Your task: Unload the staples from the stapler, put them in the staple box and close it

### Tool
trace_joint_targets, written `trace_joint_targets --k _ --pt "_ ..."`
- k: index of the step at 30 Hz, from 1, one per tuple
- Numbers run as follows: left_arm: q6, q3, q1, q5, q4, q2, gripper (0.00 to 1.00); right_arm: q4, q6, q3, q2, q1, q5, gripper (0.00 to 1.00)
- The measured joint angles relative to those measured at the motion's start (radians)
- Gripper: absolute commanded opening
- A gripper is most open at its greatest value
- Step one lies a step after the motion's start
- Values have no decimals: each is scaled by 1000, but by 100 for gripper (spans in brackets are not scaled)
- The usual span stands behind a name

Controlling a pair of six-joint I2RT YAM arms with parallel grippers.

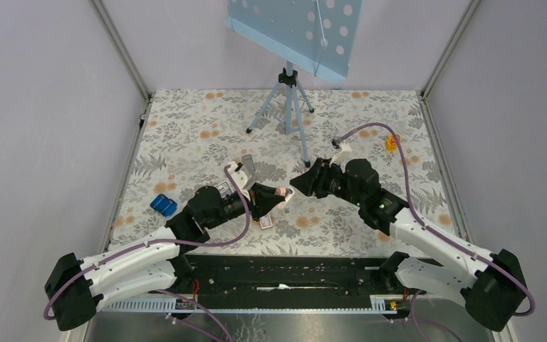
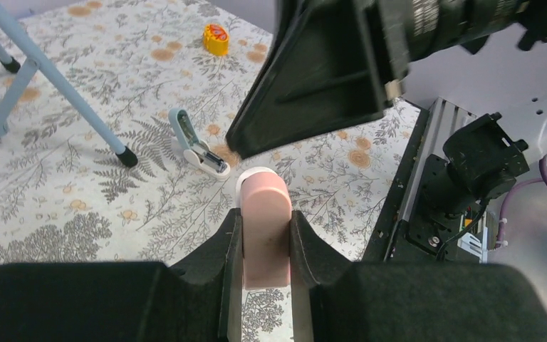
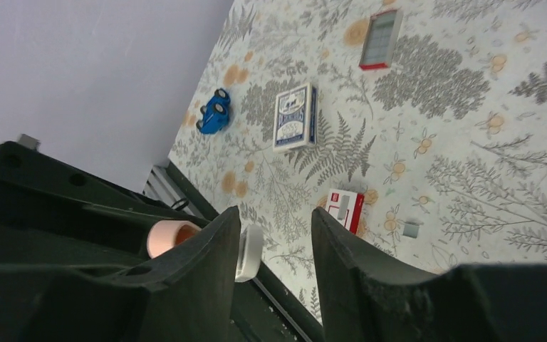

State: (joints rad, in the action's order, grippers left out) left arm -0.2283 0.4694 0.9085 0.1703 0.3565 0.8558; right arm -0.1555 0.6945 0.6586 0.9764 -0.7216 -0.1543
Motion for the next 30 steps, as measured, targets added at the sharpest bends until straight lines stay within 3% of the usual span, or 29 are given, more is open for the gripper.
trace_joint_targets --k 11,30 --pt "37 -6 0 32 11 -19 0 -80 51 -8 82 -17 -68 41" --pt "17 -23 0 -37 14 -31 0 -33 39 -53 65 -18 -38 45"
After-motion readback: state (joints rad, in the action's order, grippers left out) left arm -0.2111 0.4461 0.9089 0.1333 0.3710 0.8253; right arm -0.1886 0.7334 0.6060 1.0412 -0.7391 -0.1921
